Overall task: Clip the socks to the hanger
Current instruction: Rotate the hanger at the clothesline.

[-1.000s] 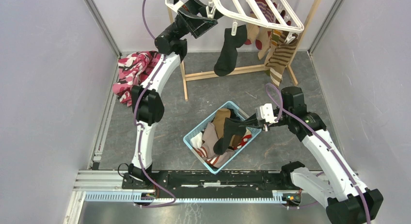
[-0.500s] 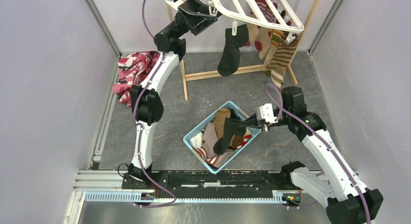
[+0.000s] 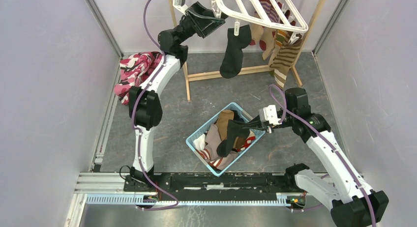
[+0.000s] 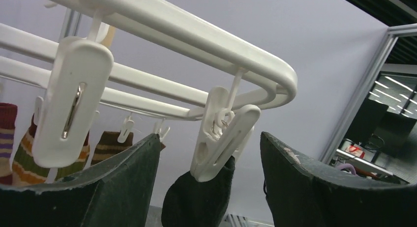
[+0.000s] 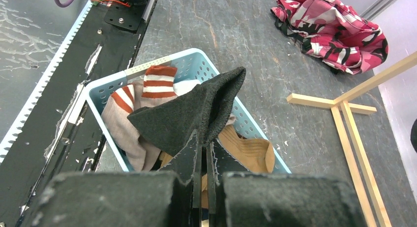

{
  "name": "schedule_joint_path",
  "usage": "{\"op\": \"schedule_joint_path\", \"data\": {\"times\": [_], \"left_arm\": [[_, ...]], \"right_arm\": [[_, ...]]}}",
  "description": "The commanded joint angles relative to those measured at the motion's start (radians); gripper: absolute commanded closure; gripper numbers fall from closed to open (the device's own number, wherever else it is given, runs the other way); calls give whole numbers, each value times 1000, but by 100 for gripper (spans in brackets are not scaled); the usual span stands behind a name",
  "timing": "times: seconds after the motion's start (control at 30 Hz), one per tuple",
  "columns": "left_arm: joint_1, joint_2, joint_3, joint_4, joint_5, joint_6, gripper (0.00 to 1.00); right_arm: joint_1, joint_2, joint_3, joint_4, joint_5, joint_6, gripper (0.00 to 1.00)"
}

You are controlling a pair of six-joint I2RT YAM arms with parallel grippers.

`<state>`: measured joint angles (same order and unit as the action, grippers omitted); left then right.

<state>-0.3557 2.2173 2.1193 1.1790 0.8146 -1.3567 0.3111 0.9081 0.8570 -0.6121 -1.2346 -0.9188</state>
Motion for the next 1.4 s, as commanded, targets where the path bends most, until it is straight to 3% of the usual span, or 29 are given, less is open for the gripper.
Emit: {"op": "schedule_joint_path", "data": {"times": [0.0,0.23,0.47,0.7,0.8,1.17,1.37], "left_arm": [[1,-105,-30,-44,-8,114,19],[1,19,152,71,12,-58,22],[3,15,156,83,15,-64,23],[-1,-117,-10,-75,18,156,38],[0,-152,-51,-107,9,196,56],[-38,-241,-150,-111,20,278,69],[-97,-378,-295,-284,-5,542,79]], "right_arm": [[-3,3,47,-12,-28,-18,100],[-4,-1,47,-12,-27,-20,100],[-2,-3,48,-14,-25,-22,100],[-3,-1,48,-15,-26,-23,100],[-3,2,47,-15,-24,-23,100],[-3,-1,47,-16,-19,-28,100],[-4,-3,47,-19,-18,-29,100]]}}
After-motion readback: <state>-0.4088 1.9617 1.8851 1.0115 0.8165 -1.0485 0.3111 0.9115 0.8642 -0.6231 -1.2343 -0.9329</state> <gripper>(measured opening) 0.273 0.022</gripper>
